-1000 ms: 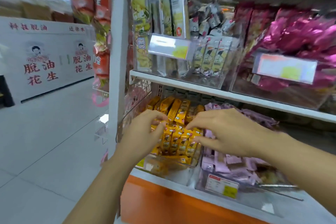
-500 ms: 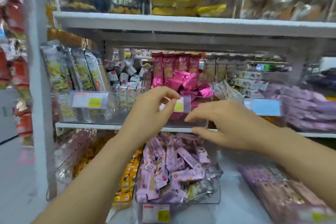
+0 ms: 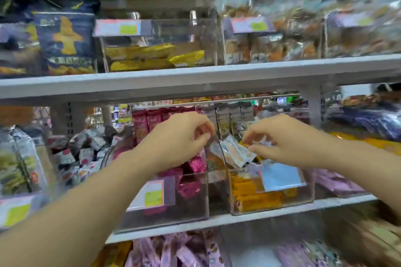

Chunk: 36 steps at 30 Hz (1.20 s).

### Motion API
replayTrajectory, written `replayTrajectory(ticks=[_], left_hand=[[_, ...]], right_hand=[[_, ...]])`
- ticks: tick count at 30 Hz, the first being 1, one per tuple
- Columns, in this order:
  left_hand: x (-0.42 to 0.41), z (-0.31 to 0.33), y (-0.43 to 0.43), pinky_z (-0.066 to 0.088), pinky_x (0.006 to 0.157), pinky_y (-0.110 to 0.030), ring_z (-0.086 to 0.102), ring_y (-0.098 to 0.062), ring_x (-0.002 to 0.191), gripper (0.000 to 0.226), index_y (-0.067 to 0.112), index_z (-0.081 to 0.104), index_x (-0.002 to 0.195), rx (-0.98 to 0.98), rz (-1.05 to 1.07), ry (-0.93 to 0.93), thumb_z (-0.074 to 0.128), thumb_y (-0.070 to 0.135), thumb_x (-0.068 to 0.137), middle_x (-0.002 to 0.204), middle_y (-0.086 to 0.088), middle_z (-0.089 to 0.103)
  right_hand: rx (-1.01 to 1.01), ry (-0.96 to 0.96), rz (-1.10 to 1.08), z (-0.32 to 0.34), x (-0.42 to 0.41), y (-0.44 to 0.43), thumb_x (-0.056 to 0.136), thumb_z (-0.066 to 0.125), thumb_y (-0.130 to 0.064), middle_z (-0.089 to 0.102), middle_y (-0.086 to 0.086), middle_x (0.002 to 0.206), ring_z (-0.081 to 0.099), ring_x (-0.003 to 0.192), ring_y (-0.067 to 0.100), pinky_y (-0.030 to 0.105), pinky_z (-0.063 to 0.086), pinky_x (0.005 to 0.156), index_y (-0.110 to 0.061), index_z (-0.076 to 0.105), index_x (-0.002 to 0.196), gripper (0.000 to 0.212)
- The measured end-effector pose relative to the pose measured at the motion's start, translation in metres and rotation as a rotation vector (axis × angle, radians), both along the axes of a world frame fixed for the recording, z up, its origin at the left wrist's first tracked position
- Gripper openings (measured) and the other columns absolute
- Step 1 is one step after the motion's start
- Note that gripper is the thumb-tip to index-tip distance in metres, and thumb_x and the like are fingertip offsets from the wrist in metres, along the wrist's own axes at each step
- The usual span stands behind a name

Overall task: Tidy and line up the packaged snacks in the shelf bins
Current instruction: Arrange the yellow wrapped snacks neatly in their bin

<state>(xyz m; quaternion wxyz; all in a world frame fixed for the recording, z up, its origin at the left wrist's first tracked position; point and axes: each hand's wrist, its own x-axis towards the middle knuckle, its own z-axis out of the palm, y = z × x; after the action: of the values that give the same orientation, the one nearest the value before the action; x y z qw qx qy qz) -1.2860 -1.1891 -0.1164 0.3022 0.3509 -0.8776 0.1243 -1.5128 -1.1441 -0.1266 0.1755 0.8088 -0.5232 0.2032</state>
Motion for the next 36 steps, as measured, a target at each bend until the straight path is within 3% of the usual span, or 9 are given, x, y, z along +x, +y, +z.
replayTrajectory(ticks=[4,5,9,15,19,27,30,34,36], left_hand=[[-0.018,0.022,-0.036,0.04,0.07,-0.004,0.056,0.004,0.083,0.02,0.026,0.065,0.111,0.154,0.024,-0.159,0.054,0.027,0.094,0.096,0.015,0.062],[-0.021,0.026,-0.044,0.04,0.07,-0.002,0.056,0.004,0.085,0.021,0.026,0.065,0.113,0.181,0.025,-0.185,0.054,0.028,0.094,0.098,0.016,0.062],[-0.028,0.037,-0.07,0.047,0.09,-0.019,0.059,0.001,0.099,0.022,0.032,0.063,0.115,0.275,0.037,-0.271,0.053,0.034,0.095,0.111,0.014,0.063],[-0.026,0.035,-0.1,0.043,0.082,-0.01,0.056,0.008,0.093,0.021,0.035,0.064,0.113,0.327,-0.005,-0.402,0.055,0.036,0.094,0.106,0.018,0.064],[-0.021,0.033,-0.109,0.037,0.075,0.0,0.054,0.017,0.089,0.02,0.035,0.065,0.111,0.344,-0.067,-0.364,0.055,0.033,0.094,0.103,0.022,0.064],[-0.016,0.029,-0.115,0.047,0.093,-0.025,0.059,0.009,0.096,0.017,0.04,0.064,0.108,0.42,-0.11,-0.318,0.055,0.036,0.093,0.106,0.023,0.066],[-0.017,0.029,-0.114,0.047,0.093,-0.025,0.059,0.009,0.096,0.017,0.041,0.063,0.108,0.424,-0.11,-0.318,0.054,0.036,0.094,0.106,0.022,0.066],[-0.016,0.028,-0.111,0.046,0.092,-0.023,0.059,0.008,0.096,0.018,0.041,0.062,0.109,0.427,-0.094,-0.311,0.053,0.036,0.094,0.106,0.021,0.066],[-0.017,0.027,-0.11,0.044,0.088,-0.016,0.057,0.009,0.095,0.019,0.041,0.061,0.111,0.412,-0.087,-0.31,0.052,0.036,0.095,0.106,0.021,0.065]], right_hand=[[0.114,0.081,-0.01,0.014,-0.005,-0.049,0.092,0.055,-0.035,0.063,-0.007,0.117,0.058,0.103,0.008,0.03,0.049,0.092,-0.028,0.058,0.122,0.031],[0.139,0.101,-0.012,0.017,-0.003,-0.062,0.092,0.056,-0.035,0.062,-0.005,0.119,0.058,0.105,0.011,0.032,0.049,0.093,-0.027,0.056,0.125,0.034],[0.199,0.171,-0.013,0.019,0.006,-0.115,0.088,0.059,-0.038,0.057,0.002,0.126,0.055,0.111,0.018,0.036,0.048,0.095,-0.019,0.051,0.129,0.046],[0.327,0.243,-0.083,0.015,0.023,-0.171,0.077,0.071,-0.045,0.058,0.007,0.117,0.057,0.099,0.025,0.04,0.052,0.086,-0.015,0.048,0.127,0.063],[0.463,0.229,-0.094,0.008,0.028,-0.187,0.069,0.077,-0.052,0.055,0.005,0.126,0.057,0.107,0.026,0.039,0.051,0.09,-0.019,0.034,0.139,0.089],[0.512,0.215,-0.137,0.009,0.032,-0.196,0.071,0.077,-0.037,0.062,0.005,0.109,0.061,0.096,0.025,0.039,0.054,0.084,-0.013,0.045,0.127,0.069],[0.559,0.226,-0.125,0.011,0.033,-0.194,0.071,0.079,-0.035,0.066,0.005,0.105,0.064,0.092,0.023,0.036,0.055,0.08,-0.011,0.048,0.126,0.067],[0.479,0.182,-0.045,0.015,0.029,-0.176,0.071,0.08,-0.031,0.055,0.001,0.098,0.055,0.083,0.017,0.031,0.05,0.069,-0.014,0.041,0.126,0.069],[0.405,0.129,0.006,0.021,0.023,-0.159,0.073,0.079,-0.03,0.052,-0.007,0.09,0.053,0.073,0.004,0.019,0.044,0.058,-0.02,0.038,0.128,0.07]])
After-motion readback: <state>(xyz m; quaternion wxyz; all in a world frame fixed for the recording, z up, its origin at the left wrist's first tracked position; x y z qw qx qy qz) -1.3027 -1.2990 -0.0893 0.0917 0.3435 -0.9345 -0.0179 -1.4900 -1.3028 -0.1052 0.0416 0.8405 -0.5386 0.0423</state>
